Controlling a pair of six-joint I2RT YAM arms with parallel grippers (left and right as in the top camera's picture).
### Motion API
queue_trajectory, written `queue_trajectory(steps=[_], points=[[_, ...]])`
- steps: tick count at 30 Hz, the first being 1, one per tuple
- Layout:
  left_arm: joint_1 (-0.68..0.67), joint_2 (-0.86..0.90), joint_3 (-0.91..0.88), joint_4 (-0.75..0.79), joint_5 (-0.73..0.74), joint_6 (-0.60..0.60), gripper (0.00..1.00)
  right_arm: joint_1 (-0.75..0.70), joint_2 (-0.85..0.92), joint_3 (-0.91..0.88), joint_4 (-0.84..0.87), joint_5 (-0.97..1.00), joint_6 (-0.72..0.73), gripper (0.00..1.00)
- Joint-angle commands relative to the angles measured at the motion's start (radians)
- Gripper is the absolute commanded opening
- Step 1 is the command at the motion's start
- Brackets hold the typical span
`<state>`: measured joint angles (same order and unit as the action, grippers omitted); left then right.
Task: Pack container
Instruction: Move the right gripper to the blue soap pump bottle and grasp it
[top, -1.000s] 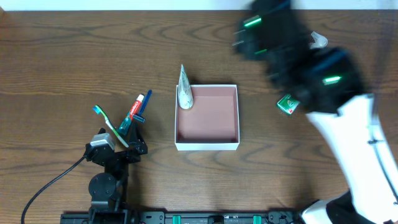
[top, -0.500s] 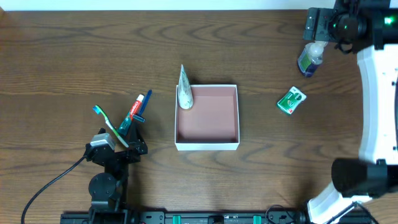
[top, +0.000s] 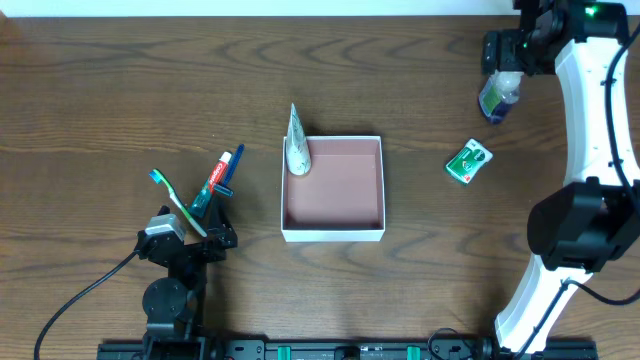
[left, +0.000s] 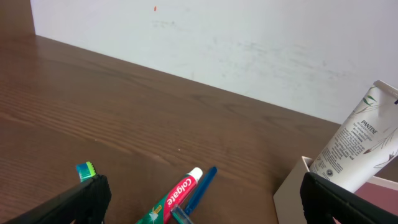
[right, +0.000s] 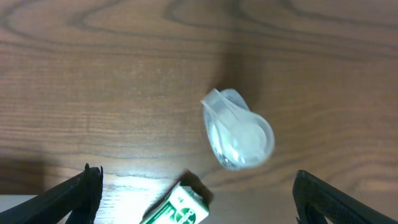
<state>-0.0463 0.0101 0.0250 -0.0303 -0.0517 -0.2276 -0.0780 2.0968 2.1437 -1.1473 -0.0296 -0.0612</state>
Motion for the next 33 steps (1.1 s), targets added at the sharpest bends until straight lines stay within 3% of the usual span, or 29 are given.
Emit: queue_trajectory(steps=[1,19,23,28,33], points=[[0.006,-0.006,-0.021,-0.037,-0.011,0.017,0.98,-0.028,0.017,-0.001,0.014,-0.065,-0.111,0.96],[0.006,-0.006,-0.021,-0.037,-0.011,0.017,0.98,-0.046,0.161,-0.006,0.098,-0.120,-0.214,0.91],[0.006,-0.006,-0.021,-0.037,-0.011,0.017,0.98,-0.046,0.179,-0.006,0.105,-0.118,-0.213,0.76],[0.006,-0.006,-0.021,-0.037,-0.011,0.017,0.98,-0.046,0.179,-0.006,0.111,-0.108,-0.209,0.40],[0.006,-0.006,-0.021,-0.037,-0.011,0.017,0.98,-0.046,0.179,-0.006,0.109,-0.101,-0.196,0.17]])
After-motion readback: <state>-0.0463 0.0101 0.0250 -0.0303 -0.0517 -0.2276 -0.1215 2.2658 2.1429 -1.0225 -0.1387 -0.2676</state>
